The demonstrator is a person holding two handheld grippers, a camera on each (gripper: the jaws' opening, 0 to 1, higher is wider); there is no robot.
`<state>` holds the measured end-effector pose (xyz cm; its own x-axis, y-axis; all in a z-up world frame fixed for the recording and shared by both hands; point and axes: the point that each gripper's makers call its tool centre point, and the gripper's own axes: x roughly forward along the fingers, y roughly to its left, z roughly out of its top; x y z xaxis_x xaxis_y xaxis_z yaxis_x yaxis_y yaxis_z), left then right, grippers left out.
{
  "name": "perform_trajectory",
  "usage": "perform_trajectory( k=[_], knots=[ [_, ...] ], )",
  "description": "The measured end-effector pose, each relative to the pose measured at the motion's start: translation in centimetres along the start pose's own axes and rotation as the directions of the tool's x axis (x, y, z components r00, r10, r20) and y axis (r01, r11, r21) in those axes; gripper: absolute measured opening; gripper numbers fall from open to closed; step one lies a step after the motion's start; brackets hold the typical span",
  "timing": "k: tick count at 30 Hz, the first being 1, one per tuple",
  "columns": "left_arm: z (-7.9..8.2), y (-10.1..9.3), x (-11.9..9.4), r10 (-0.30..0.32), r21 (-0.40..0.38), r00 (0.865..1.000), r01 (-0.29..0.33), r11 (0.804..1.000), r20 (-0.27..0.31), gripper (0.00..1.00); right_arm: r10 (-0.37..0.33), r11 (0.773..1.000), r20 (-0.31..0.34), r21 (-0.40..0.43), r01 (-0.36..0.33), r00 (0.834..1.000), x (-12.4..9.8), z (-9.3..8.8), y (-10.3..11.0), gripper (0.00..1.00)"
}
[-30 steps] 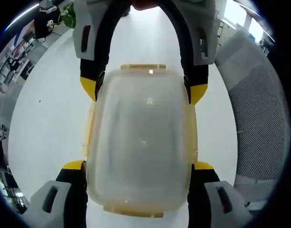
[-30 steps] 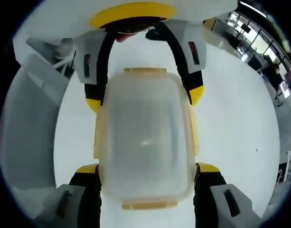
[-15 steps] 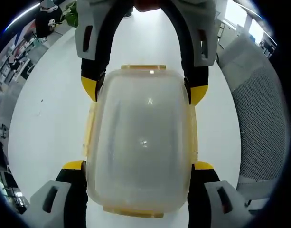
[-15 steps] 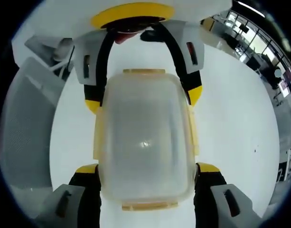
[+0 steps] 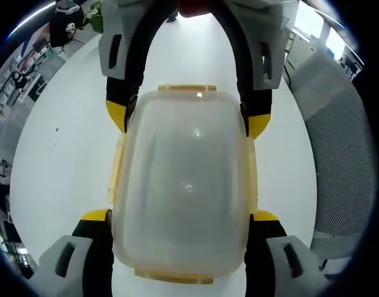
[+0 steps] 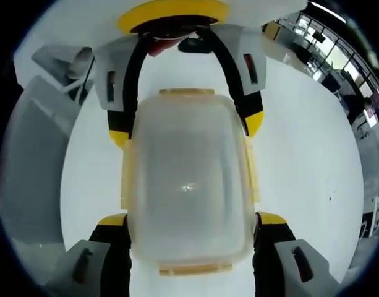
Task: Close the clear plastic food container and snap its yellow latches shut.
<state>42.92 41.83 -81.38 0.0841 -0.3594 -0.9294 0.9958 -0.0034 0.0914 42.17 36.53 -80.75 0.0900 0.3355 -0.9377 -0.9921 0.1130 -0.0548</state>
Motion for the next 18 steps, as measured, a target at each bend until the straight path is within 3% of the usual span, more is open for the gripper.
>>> perform_trajectory(
  k=[18],
  knots=[
    [0.1, 2.1, 0.3, -0.010, -0.004, 1.000, 0.010, 1.000, -0.006, 0.90, -0.003, 1.000, -0.001, 0.009, 0.003, 1.000, 0.4, 0.0, -2.1, 0.84]
  ],
)
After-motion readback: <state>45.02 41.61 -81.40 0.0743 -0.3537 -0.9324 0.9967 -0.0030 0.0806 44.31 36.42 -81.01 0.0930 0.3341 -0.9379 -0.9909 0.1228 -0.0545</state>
